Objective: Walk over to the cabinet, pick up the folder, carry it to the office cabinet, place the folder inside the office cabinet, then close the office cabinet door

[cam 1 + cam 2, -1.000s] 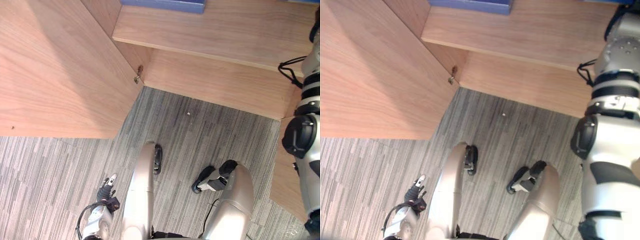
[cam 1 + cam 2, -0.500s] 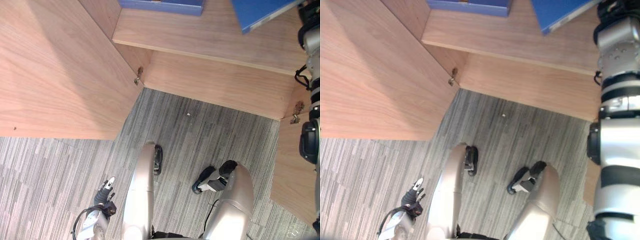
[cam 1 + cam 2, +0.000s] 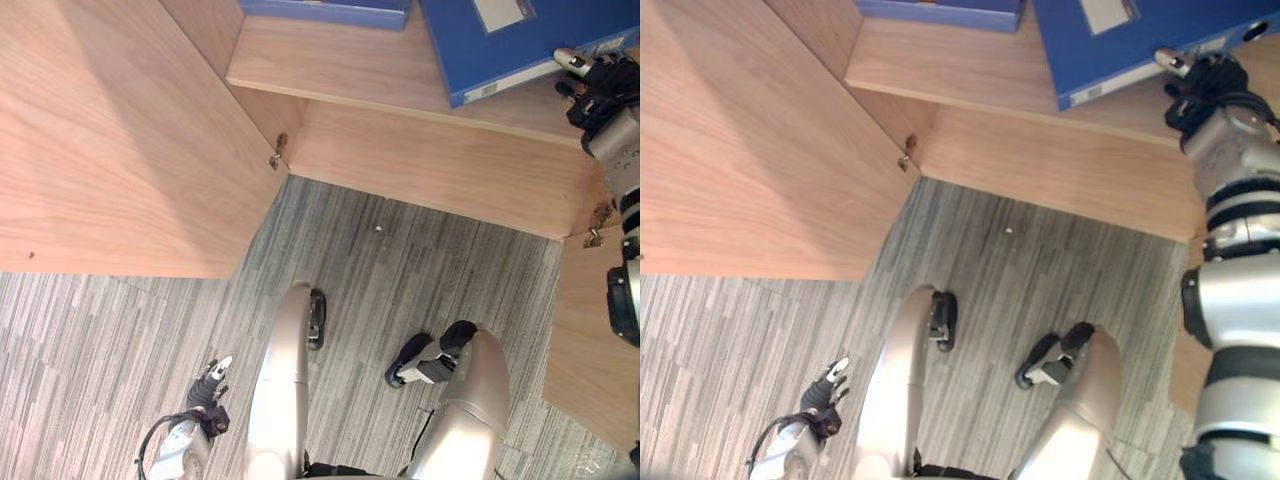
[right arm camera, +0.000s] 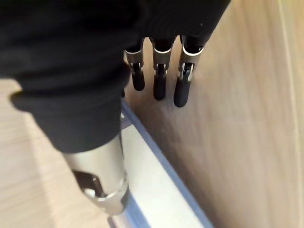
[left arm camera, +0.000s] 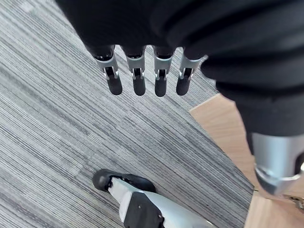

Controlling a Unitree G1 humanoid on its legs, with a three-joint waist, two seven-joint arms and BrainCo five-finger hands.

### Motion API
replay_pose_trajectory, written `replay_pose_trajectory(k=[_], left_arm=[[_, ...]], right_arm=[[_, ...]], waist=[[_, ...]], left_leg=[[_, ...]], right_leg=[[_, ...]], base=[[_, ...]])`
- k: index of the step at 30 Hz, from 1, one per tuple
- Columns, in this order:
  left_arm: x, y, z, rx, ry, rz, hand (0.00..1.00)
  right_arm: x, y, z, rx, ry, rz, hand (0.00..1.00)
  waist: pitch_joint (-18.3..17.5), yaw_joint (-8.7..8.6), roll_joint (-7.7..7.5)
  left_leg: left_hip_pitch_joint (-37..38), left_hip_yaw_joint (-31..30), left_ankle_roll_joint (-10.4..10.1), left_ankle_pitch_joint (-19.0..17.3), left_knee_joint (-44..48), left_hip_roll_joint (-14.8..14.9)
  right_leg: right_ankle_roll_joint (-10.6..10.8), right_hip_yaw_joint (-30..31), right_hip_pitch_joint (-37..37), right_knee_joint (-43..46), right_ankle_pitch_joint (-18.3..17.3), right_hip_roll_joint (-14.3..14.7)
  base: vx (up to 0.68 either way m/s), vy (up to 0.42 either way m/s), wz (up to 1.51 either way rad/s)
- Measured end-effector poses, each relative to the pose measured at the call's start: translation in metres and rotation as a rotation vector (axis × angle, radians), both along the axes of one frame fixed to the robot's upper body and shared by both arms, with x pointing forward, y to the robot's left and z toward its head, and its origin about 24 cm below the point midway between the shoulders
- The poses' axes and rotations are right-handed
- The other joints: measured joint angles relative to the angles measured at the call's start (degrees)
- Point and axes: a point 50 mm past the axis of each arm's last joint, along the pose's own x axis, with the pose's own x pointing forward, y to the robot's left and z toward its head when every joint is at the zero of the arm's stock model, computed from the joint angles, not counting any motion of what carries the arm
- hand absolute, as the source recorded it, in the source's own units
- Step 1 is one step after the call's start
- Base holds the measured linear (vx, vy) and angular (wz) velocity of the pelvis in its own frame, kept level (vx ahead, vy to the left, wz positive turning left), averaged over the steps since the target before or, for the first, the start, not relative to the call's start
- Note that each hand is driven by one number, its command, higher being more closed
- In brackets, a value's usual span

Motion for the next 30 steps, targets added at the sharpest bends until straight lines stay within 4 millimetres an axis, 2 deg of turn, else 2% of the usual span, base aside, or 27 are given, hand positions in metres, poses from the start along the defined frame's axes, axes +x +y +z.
replay_pose_trajectory(k=[10, 16, 19, 21, 24, 25, 26, 30], left_arm=[[-0.005, 0.013, -0.001, 0.022, 0.016, 0.031, 0.0], [-0.006, 0.013, -0.002, 0.022, 0.02, 0.032, 0.0], [-0.005, 0.013, -0.001, 0.022, 0.017, 0.033, 0.0], [-0.004, 0.013, -0.001, 0.024, 0.012, 0.032, 0.0], [-0.003, 0.013, 0.0, 0.026, 0.006, 0.031, 0.0], [-0.003, 0.013, 0.0, 0.026, 0.005, 0.03, 0.0], [-0.003, 0.014, 0.0, 0.029, 0.005, 0.023, 0.0], [0.0, 0.019, 0.004, 0.057, -0.006, -0.013, 0.0]], right_arm=[[-0.005, -0.012, -0.01, -0.02, 0.033, 0.02, 0.0], [-0.003, -0.009, -0.017, 0.211, -0.055, 0.047, 0.0], [-0.002, -0.007, -0.019, 0.21, -0.048, 0.045, 0.0], [-0.001, -0.008, -0.019, 0.088, 0.0, 0.027, 0.0], [0.0, -0.001, -0.01, -0.417, 0.187, 0.019, 0.0], [0.0, 0.0, -0.009, -0.45, 0.202, 0.022, 0.0], [0.002, 0.005, -0.008, -0.611, 0.272, 0.045, 0.0], [0.005, 0.014, -0.005, -0.856, 0.361, 0.069, 0.0]], waist=[[0.0, 0.37, 0.02], [-0.1, 0.38, 0.16], [-0.2, 0.48, 0.24], [-0.2, 0.76, 0.26], [-0.2, 0.87, 0.26], [-0.2, 0.87, 0.26], [-0.4, 0.83, 0.28], [-0.5, 0.79, 0.29]], left_leg=[[0.2, 0.1, 0.0, 0.1, -0.2, -0.2], [0.6, -0.2, -0.4, 0.6, -0.9, -0.4], [1.4, -0.2, -0.4, 1.0, -1.7, -0.6], [1.8, -0.2, -0.5, 1.1, -2.1, -0.6], [2.0, -0.2, -0.6, 1.4, -2.6, -0.6], [2.1, -0.3, -0.6, 1.4, -2.6, -0.6], [2.3, -0.5, -0.7, 1.5, -2.8, -0.6], [2.3, -0.9, -0.9, 2.0, -3.6, -0.4]], right_leg=[[0.0, 0.0, 0.2, 0.0, 0.0, -0.3], [0.0, -1.0, 1.1, -0.4, 0.0, -0.4], [0.0, -1.3, 2.0, -0.9, 0.0, -0.6], [0.0, -1.4, 2.3, -1.2, 0.0, -0.6], [0.0, -1.5, 2.5, -1.5, 0.0, -0.5], [0.0, -1.6, 2.6, -1.5, 0.0, -0.5], [0.0, -1.9, 3.1, -1.8, 0.0, -0.3], [0.0, -2.8, 3.6, -2.5, 0.0, -0.2]], base=[[0.0, 0.0, 0.0], [0.0, -0.001, 0.03], [0.0, -0.03, 0.05], [0.0, -0.038, 0.02], [-0.01, -0.038, 0.0], [0.0, -0.039, 0.02], [0.0, -0.041, 0.02], [0.0, -0.039, 0.05]])
